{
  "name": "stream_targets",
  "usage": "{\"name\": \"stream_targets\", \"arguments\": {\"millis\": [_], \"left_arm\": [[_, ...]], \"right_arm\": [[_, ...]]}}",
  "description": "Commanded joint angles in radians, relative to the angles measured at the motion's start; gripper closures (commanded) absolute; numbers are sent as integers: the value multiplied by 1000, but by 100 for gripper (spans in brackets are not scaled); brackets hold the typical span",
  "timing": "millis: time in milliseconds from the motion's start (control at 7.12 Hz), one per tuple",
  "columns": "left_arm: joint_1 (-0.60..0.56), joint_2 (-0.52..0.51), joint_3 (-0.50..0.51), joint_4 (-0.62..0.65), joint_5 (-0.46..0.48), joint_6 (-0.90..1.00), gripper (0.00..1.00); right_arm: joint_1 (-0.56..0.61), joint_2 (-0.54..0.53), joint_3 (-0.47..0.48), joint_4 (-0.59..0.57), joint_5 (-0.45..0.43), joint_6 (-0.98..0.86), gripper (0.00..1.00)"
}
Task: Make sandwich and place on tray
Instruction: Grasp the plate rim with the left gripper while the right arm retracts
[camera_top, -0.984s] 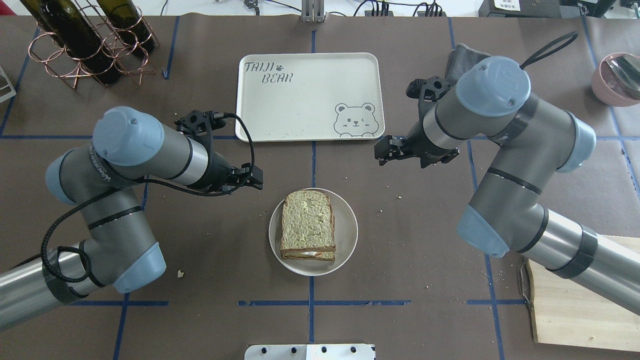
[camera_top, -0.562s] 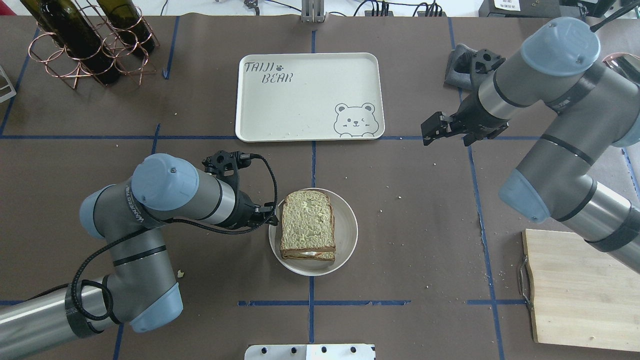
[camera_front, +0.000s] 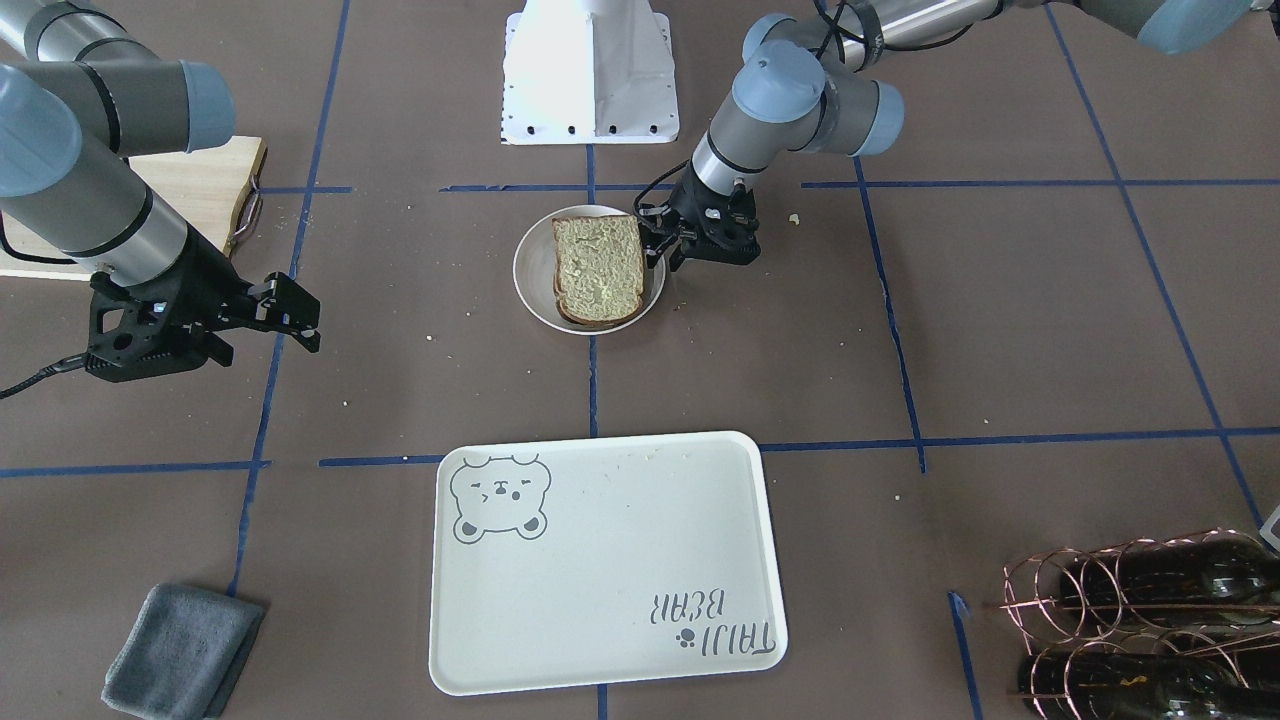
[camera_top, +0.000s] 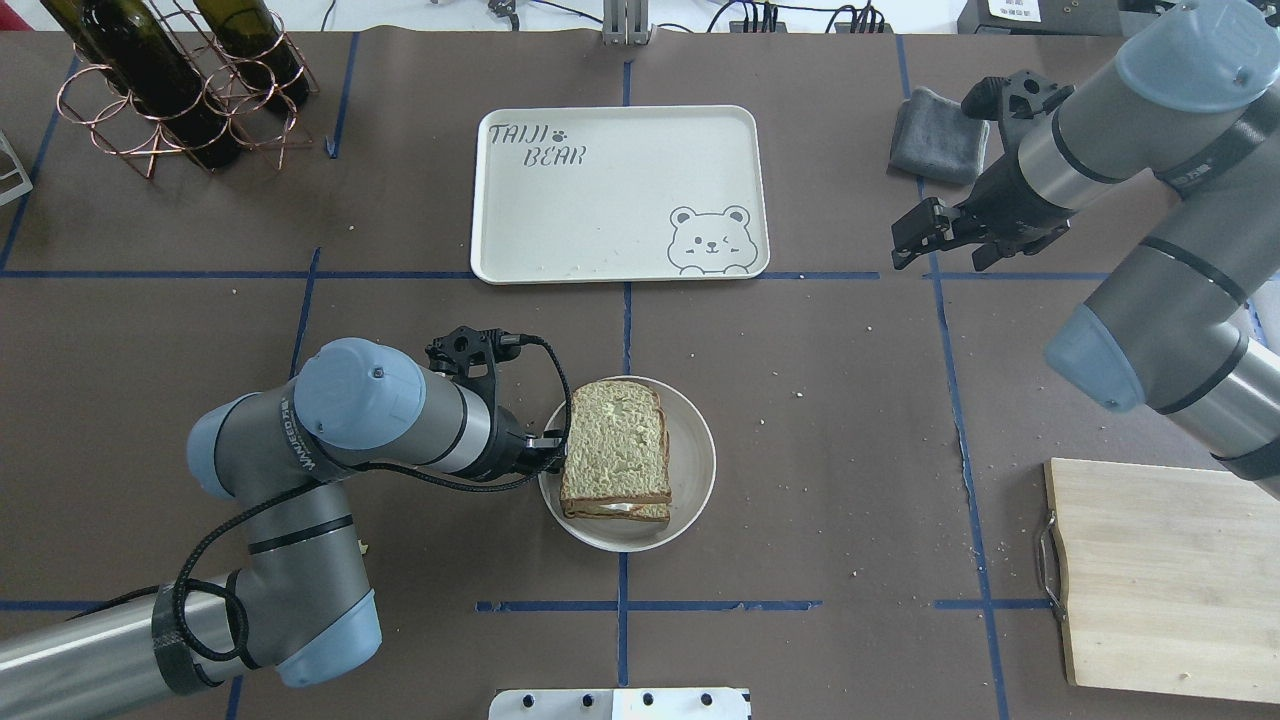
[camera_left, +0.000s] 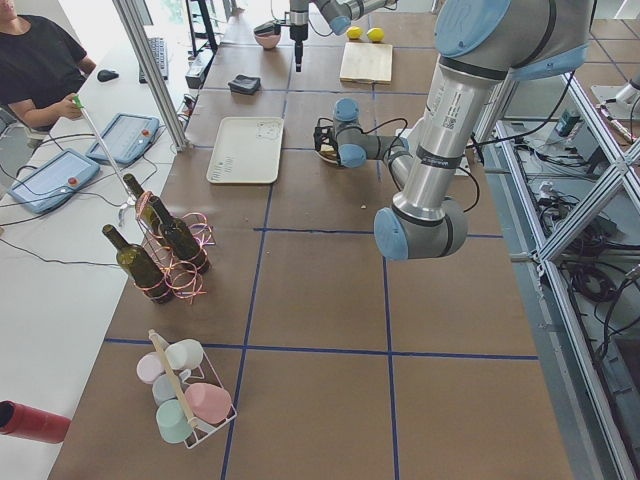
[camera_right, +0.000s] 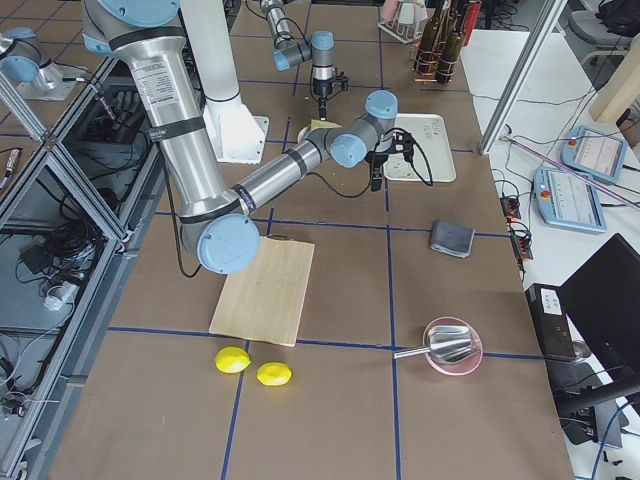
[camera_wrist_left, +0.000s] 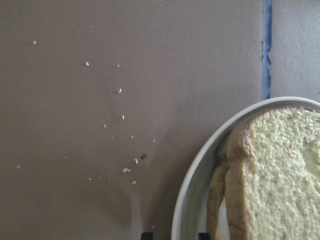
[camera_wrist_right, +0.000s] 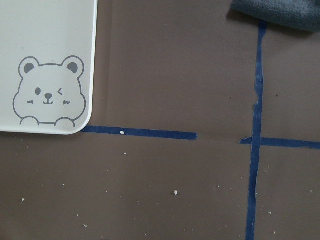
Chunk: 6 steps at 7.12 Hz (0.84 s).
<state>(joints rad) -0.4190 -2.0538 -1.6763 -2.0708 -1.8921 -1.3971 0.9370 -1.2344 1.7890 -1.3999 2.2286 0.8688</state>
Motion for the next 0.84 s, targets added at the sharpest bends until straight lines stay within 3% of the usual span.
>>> {"name": "stream_targets", "arguments": {"millis": [0,141,281,422,703], "left_arm": [[2,-17,32,-3,1,3,64],[6,-17,32,-3,-1,1,67],[8,-19,32,-3,-1,1,79],[6,-19,23,-2,-1,1,100],[3,-16,7,-12,-13,7,100]], "right_arm": [[17,-14,4,5,23,-4,0],[26,-14,6,4,45,-4,0],[34,-22,6,5,46,-8,0],[52,-28,4,1,46,-46,0],[103,-81,-2,-14,45,-185,0]]}}
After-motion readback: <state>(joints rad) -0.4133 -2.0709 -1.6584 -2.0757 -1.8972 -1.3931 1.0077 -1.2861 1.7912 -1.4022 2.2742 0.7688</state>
